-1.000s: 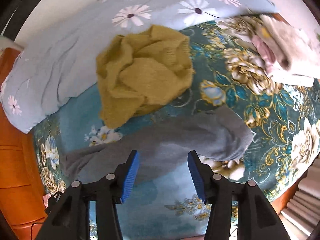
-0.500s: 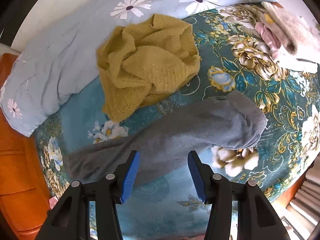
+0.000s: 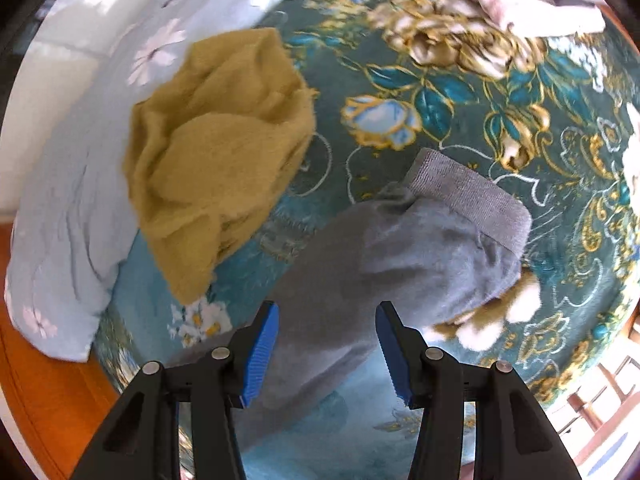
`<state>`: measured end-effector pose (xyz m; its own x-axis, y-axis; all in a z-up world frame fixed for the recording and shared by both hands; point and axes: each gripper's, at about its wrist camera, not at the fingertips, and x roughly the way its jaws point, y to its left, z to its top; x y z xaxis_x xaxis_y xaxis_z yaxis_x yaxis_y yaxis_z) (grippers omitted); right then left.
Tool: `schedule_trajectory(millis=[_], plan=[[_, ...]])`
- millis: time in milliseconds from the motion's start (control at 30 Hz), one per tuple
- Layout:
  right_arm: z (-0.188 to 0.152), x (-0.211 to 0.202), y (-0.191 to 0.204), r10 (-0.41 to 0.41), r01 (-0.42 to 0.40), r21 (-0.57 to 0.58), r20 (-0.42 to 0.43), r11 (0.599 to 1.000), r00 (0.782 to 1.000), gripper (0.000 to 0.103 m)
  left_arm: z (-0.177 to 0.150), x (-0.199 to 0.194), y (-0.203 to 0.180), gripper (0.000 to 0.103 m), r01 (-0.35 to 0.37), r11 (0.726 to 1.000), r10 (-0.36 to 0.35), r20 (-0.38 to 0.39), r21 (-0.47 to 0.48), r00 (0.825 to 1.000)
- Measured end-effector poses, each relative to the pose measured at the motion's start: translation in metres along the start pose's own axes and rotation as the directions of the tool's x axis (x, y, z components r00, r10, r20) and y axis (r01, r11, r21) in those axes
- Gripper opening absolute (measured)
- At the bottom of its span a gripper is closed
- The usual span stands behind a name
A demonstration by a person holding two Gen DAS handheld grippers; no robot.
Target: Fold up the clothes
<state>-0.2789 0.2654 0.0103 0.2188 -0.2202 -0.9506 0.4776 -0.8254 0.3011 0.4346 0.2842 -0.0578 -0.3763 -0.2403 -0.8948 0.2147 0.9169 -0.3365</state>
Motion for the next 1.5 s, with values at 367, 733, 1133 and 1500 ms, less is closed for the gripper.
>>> schedule_trajectory(millis=[367,733,1133,1500], plan=[[0.063,0.049,-0.017,-0.107,0.110,0.184,-0.022,0.977,0.994,0.054,-0.001,0.000,-0.023,0.003,-0.086,0.996,0.086,0.036,0.021,0.996],[0.070,0.079,-0.038,-0.318,0.340,0.165,-0.144,0.926,0.937,0.029,-0.004,0.009,-0.014,0.003,-0.153,0.988,0.154,0.048,-0.010,0.987],[0.057,0.009,-0.026,-0.074,0.070,0.126,0.032,0.990,0.997,0.007,-0.009,-0.012,-0.043,0.003,-0.026,0.996,0.021,0.061,0.088,0.998],[0.043,-0.157,-0.005,0.341,-0.325,-0.106,0.339,0.940,0.877,0.006,-0.027,-0.120,-0.114,0.003,0.299,0.841,-0.387,0.116,0.450,0.915]])
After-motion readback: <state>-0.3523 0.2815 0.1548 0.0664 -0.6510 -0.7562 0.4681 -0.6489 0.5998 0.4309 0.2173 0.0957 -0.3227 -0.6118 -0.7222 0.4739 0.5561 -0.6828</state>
